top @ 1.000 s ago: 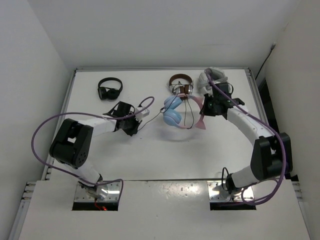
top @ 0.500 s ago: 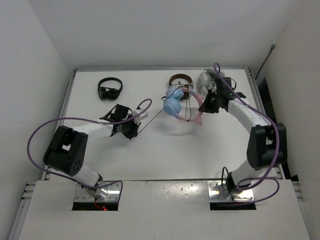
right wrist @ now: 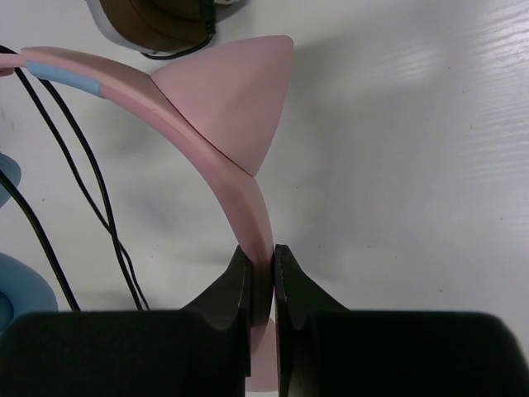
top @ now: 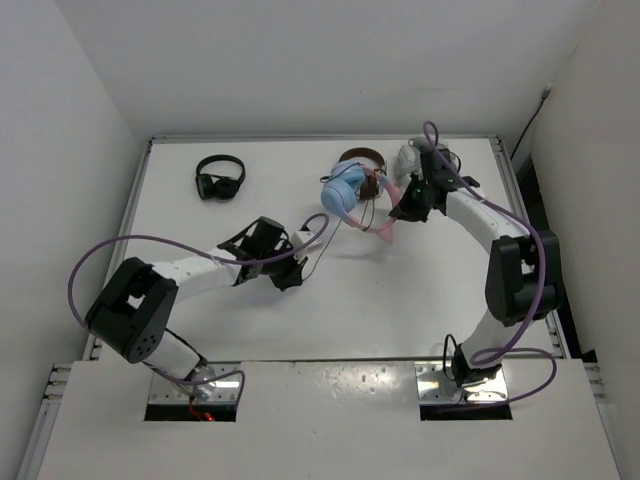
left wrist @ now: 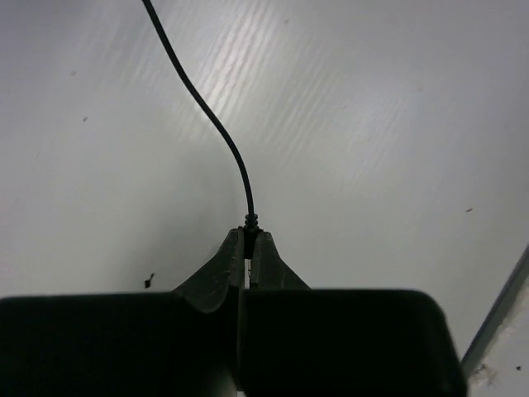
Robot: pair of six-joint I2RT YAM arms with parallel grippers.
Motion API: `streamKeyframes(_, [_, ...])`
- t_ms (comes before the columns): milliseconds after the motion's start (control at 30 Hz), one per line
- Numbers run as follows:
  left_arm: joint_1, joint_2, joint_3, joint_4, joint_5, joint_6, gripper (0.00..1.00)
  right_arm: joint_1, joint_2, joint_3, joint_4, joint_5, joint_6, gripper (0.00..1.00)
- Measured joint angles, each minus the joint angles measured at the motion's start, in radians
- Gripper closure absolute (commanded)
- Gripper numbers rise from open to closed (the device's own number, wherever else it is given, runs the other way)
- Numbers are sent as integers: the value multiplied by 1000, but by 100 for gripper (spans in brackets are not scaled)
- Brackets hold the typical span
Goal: Wrap the headphones
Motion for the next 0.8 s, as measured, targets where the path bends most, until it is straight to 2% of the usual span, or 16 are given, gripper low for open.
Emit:
streamKeyframes(333, [-148, -30, 146, -45, 26, -103, 100, 117, 21, 37, -9, 202, 5, 100])
streamKeyframes(500, [-169, -32, 242, -63, 20, -142, 100, 166, 26, 37, -9, 267, -11, 100])
streamKeyframes(800, [-173, -9, 425, -105, -72, -146, 100, 203, 26, 29, 7, 309, -45, 100])
